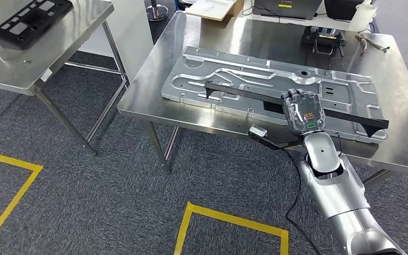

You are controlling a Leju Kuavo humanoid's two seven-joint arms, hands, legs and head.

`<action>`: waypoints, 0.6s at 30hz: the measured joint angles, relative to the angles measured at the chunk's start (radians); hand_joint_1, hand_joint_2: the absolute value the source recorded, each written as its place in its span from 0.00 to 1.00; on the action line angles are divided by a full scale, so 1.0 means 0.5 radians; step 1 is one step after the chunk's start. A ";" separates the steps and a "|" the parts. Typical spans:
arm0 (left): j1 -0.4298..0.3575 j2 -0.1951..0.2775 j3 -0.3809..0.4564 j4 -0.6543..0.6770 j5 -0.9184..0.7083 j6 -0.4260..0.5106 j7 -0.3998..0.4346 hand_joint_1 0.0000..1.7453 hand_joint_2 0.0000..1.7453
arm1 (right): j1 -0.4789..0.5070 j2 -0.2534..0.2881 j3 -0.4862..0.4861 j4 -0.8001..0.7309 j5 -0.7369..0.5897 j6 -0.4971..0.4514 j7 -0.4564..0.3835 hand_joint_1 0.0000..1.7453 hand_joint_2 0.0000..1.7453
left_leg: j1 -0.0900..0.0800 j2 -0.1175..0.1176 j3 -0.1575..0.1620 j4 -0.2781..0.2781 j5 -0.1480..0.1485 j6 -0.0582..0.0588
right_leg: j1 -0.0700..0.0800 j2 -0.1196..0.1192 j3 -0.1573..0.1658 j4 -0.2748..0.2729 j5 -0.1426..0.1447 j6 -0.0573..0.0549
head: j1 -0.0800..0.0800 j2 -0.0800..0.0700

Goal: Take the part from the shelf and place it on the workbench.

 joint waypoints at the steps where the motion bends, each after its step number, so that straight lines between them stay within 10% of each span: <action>1: 0.001 0.000 0.000 0.000 0.002 0.000 0.000 0.00 1.00 | 0.000 -0.005 0.000 0.009 0.000 0.000 0.001 1.00 1.00 | 0.002 0.001 0.012 -0.111 0.091 0.003 | -0.002 0.000 0.034 0.000 -0.025 0.007 | 0.000 0.000; 3: 0.008 0.002 0.001 0.000 0.008 0.000 0.000 0.00 1.00 | 0.000 -0.018 0.000 0.028 -0.002 0.000 0.003 1.00 1.00 | -0.001 0.002 0.049 -0.361 0.330 0.018 | -0.002 0.001 0.085 0.000 -0.072 0.025 | 0.000 0.000; 5: 0.013 0.003 0.001 0.000 0.013 -0.001 -0.001 0.00 1.00 | -0.001 -0.039 -0.004 0.047 -0.009 -0.001 0.007 1.00 1.00 | -0.011 0.002 0.067 -0.484 0.449 0.046 | 0.000 0.003 0.108 -0.006 -0.102 0.051 | 0.001 0.000; 9: 0.012 0.004 0.002 0.000 0.016 -0.002 -0.007 0.00 1.00 | 0.001 -0.081 -0.024 0.071 -0.031 -0.005 0.008 1.00 1.00 | -0.014 -0.001 0.124 -0.520 0.426 0.107 | -0.005 -0.002 0.085 0.081 -0.109 0.089 | 0.001 0.000; 14: 0.011 0.005 0.003 0.000 0.016 -0.005 -0.010 0.00 1.00 | 0.014 -0.115 -0.041 0.112 -0.040 -0.006 0.006 1.00 1.00 | -0.026 -0.006 0.225 -0.528 0.343 0.142 | -0.009 -0.006 -0.273 0.546 -0.277 0.106 | 0.001 0.000; 16: 0.012 0.006 0.004 0.000 0.017 -0.005 -0.010 0.00 1.00 | 0.019 -0.118 -0.043 0.128 -0.042 -0.007 0.001 1.00 1.00 | -0.034 -0.008 0.283 -0.527 0.299 0.141 | -0.005 -0.007 -0.290 0.428 -0.192 0.095 | 0.001 0.000; 18: 0.011 0.005 0.004 0.001 0.018 -0.006 -0.009 0.00 1.00 | 0.018 -0.119 -0.049 0.142 -0.043 -0.007 -0.002 1.00 1.00 | -0.040 -0.008 0.335 -0.525 0.253 0.135 | 0.012 -0.008 -0.234 0.176 0.025 0.066 | 0.001 0.000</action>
